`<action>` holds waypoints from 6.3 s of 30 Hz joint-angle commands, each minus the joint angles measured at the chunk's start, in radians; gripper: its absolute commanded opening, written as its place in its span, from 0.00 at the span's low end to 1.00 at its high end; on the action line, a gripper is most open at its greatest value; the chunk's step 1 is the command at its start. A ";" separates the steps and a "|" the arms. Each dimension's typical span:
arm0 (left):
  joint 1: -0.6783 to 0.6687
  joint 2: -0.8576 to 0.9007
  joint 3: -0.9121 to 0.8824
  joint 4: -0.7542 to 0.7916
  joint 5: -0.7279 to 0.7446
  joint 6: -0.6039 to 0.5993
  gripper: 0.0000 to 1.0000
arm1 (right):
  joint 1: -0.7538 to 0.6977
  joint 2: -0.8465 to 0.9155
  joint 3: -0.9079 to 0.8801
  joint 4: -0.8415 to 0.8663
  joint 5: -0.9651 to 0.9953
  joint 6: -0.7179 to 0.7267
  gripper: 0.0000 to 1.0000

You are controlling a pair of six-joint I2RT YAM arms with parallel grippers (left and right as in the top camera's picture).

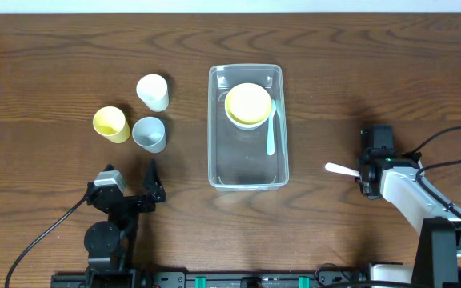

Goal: Pack container
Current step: 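Lower the right gripper and grasp the white fork handle, then lift the fork and lower it into the container beside the spoon, then release the fork and raise the right gripper back to the right, then move the left gripper to the grey cup and grip its rim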

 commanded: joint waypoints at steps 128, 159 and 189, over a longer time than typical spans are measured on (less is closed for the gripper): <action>0.002 -0.005 -0.029 -0.013 0.007 0.016 0.98 | -0.137 -0.085 0.663 -0.537 -0.084 -0.592 0.99; 0.002 0.574 0.815 -0.594 0.202 0.031 0.98 | -0.137 -0.076 0.663 -0.560 -0.125 -0.582 0.99; -0.120 1.566 1.248 -0.942 0.164 0.180 0.98 | -0.137 -0.076 0.663 -0.560 -0.124 -0.582 0.99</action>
